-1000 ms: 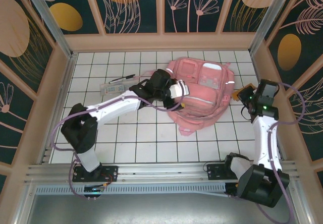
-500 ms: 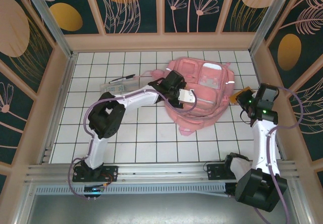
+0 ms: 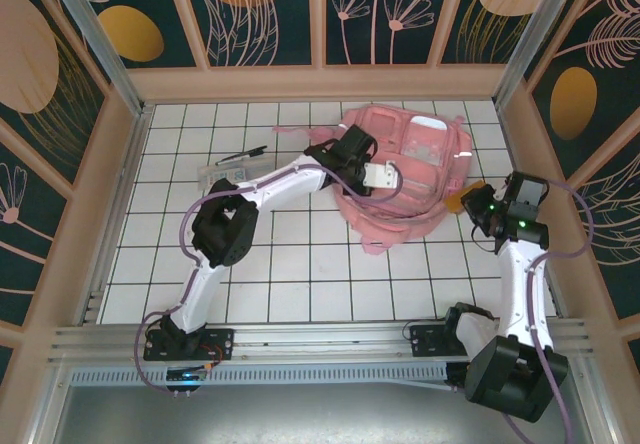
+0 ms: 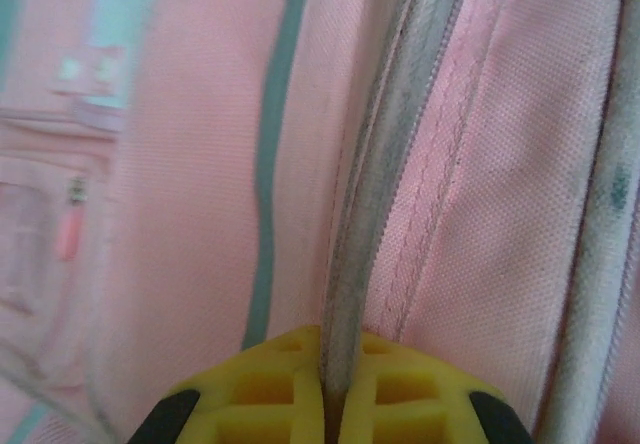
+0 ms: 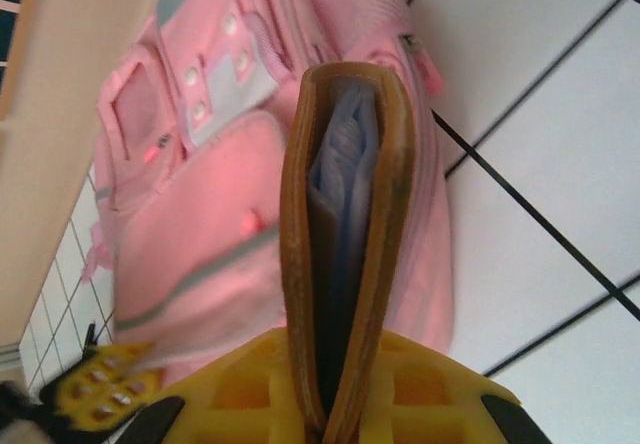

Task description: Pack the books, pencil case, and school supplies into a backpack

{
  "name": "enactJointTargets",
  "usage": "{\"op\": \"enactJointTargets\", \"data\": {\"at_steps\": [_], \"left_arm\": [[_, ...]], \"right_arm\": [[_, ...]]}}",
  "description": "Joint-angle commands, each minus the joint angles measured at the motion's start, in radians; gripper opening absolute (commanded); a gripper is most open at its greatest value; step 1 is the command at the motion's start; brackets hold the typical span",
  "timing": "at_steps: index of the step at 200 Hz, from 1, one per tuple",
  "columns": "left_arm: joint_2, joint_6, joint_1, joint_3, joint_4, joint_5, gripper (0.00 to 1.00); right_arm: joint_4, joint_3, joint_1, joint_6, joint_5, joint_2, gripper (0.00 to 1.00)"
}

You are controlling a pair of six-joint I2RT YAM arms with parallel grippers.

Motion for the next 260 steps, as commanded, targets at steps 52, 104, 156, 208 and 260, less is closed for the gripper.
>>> {"op": "enactJointTargets", "data": {"at_steps": [52,104,156,208,260], "left_arm": [[-0.028,-0.486,0.029,0.431,-0.066,0.062,0.0],[-0.033,-0.777,0.027,0.535,-0.07,0.085,0.0],[-0.025,-0.956,-0.019,0.519,-0.027,0.139,0.0],[-0.055,-1.031,-0.022,0.479,0.0,0.19,0.0],[-0.066,-1.0,-0.017,0.449,0.011,0.161,0.0]], "right_arm": [[-0.002,-0.037,0.132,0.0,-0.475,-0.077,0.0],[0.62,-0.149,0.328,0.507,-0.289,0.145,0.0],[0.973,-0.076,0.443,0.813,0.197,0.47,0.03],[1.147,0.004,0.486,0.947,0.392,0.729,0.18],[0.895,0.109,0.49,0.897,0.289,0.744,0.58]]}}
